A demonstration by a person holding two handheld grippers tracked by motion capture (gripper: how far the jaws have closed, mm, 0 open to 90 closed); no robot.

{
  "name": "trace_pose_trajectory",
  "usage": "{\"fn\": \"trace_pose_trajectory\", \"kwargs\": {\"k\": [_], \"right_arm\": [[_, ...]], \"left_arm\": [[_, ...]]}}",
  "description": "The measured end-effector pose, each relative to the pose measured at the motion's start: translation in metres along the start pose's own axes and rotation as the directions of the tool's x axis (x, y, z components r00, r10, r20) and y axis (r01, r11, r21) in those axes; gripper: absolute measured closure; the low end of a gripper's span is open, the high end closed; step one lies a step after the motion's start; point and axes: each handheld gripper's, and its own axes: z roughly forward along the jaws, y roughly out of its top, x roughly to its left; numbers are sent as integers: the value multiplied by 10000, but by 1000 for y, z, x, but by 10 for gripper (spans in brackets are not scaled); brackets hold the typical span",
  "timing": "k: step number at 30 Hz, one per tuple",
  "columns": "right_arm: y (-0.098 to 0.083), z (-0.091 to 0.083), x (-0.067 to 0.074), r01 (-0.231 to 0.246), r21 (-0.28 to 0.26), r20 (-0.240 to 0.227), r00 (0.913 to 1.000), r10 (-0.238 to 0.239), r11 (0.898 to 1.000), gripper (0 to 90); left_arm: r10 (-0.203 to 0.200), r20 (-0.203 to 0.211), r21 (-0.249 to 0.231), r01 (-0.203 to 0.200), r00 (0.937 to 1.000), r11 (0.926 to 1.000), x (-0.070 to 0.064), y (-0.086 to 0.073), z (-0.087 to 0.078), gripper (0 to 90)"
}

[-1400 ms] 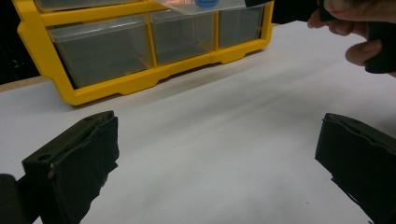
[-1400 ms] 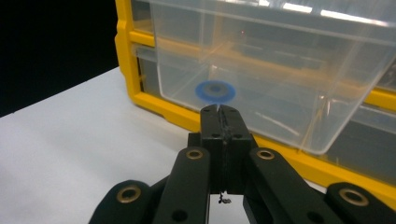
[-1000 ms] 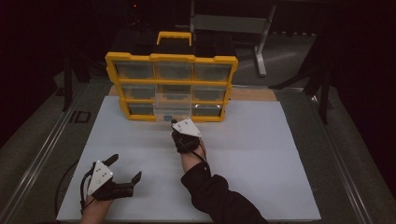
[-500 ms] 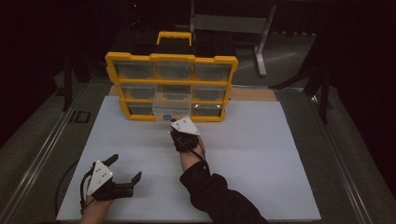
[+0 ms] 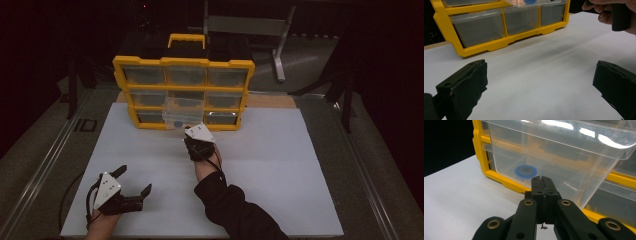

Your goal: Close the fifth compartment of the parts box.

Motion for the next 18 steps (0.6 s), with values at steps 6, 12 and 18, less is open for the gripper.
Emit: {"fn": "trace_pose_trajectory", "kwargs": {"k": [6,12,18], "right_arm": [[1,0,-2,63,75,83,9999,-64,10000,900],[3,3,-10,-220,145,284,9994,216,9997,900],[6,6,-17,-191,204,371,9991,183,9996,900]], "left_arm": [[-5,5,2,5,10000,10000,0,0,0,0],[-28,10,-1,28,10000,10000,0,0,0,0],[-61,22,1,61,10000,10000,0,0,1,0]]}}
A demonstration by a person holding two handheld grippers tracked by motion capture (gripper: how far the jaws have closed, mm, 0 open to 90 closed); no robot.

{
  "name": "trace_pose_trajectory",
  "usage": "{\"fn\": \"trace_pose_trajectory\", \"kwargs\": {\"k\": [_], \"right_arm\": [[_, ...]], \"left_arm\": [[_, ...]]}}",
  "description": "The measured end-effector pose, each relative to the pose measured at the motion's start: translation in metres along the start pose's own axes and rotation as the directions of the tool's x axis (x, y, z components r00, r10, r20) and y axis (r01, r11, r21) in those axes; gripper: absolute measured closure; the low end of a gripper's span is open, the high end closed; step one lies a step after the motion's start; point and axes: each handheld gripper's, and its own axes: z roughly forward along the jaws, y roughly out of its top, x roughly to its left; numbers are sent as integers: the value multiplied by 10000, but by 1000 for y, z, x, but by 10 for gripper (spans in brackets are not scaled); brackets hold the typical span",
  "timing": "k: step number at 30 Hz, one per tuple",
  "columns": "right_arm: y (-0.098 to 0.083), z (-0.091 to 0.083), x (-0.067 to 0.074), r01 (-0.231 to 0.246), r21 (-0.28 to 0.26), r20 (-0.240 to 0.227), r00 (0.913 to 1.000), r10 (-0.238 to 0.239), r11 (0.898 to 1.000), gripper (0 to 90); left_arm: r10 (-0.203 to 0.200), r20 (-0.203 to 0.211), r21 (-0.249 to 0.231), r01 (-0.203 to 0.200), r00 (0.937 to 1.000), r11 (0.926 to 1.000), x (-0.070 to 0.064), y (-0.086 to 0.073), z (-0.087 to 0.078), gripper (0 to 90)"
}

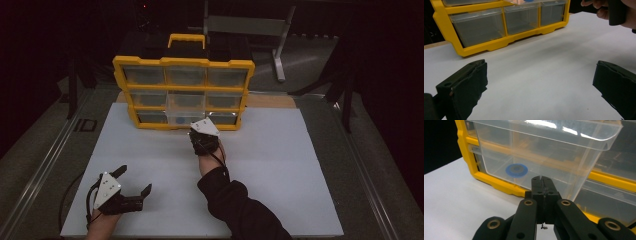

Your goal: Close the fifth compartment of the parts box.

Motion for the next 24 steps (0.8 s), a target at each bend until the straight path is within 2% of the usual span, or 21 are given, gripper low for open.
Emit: {"fn": "trace_pose_trajectory", "kwargs": {"k": [13,24], "right_arm": [[7,9,-3,-96,151,47,9999,96,9998,900],[12,14,-7,10,264,74,10000,-12,9996,900]], "left_arm": [[14,-16,-30,-14,10000,10000,0,0,-1,0],[48,-17,-27,-49,10000,10000,0,0,-1,0]]}}
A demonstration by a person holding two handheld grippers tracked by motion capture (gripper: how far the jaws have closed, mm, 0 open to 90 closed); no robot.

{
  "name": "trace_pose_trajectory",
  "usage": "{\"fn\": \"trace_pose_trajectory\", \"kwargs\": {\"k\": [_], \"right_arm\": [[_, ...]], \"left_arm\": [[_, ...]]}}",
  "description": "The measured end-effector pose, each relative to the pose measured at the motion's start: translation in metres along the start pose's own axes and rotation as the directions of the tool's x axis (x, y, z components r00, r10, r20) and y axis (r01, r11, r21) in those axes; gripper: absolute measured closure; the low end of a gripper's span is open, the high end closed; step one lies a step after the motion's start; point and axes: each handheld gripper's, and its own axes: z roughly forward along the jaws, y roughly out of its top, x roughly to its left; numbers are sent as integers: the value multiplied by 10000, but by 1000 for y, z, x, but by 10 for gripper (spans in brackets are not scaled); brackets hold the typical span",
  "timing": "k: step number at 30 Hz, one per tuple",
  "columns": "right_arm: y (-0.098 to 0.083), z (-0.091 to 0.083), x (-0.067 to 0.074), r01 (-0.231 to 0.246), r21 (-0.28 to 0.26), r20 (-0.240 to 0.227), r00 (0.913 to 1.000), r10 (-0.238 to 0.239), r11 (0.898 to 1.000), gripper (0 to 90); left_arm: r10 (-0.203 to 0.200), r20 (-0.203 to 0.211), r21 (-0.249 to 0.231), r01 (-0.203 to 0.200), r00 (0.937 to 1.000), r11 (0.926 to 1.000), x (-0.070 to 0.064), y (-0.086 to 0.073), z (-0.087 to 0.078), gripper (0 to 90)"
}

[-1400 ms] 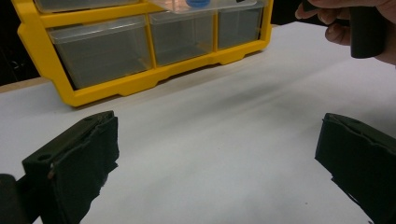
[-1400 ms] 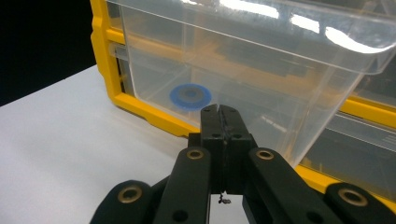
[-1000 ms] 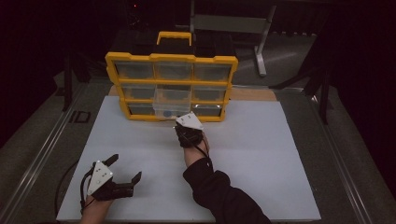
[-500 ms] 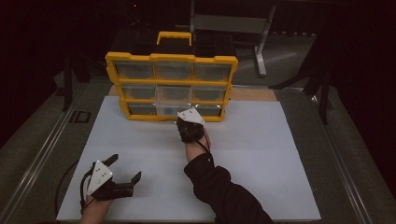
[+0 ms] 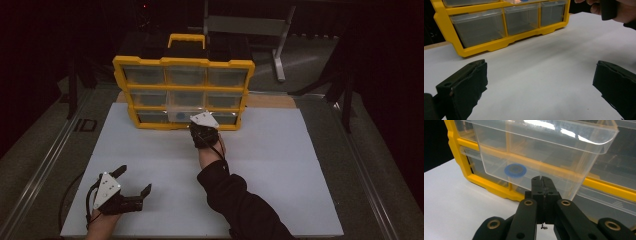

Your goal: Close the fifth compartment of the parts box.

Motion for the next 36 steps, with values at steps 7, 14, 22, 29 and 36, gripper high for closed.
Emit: {"fn": "trace_pose_trajectory", "kwargs": {"k": [7,14,22,29,36], "right_arm": [[5,6,-3,166,175,25,9999,-167,9997,900],[12,11,-5,139,201,62,9999,-141,9997,900],[18,17,-8,190,241,80,9998,-192,9995,900],[20,21,-10,234,237,132,9996,-237,9994,900],[20,27,-12,289,338,162,9994,-294,9990,900]], "left_arm": [[9,-7,0,-9,10000,10000,0,0,0,0],[38,2,20,-38,10000,10000,0,0,0,0],[55,8,9,-55,10000,10000,0,0,0,0],[47,25,-19,-47,10000,10000,0,0,0,0],[48,43,-47,-48,10000,10000,0,0,0,0]]}}
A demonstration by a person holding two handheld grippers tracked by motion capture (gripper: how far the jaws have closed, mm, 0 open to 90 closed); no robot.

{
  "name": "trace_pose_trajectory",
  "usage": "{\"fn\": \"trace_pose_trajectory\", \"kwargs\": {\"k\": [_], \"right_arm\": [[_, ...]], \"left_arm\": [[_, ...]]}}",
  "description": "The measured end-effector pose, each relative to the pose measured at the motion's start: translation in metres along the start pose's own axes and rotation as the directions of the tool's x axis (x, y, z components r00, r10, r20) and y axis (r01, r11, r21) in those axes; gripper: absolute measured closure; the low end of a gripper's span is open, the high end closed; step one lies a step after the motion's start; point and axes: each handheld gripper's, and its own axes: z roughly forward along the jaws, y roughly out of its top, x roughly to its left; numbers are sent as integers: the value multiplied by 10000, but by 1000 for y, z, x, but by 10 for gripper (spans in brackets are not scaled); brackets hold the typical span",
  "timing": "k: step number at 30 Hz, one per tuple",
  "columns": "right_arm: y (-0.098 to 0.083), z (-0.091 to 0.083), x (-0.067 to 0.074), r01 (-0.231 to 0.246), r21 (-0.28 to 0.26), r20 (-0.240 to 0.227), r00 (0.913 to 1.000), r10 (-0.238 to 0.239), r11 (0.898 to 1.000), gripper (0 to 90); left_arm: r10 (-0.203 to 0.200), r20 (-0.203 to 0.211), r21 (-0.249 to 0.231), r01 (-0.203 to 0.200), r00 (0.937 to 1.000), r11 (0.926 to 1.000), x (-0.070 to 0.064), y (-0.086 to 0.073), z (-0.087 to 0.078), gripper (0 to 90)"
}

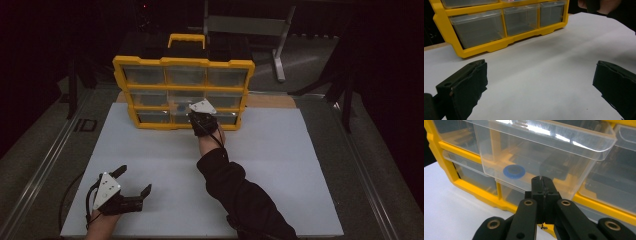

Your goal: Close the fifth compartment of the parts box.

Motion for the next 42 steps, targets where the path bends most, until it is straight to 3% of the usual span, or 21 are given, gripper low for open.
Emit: {"fn": "trace_pose_trajectory", "kwargs": {"k": [42], "right_arm": [[19,19,-12,85,14,409,9991,-86,10000,900]], "left_arm": [[-51,22,8,51,10000,10000,0,0,0,0]]}}
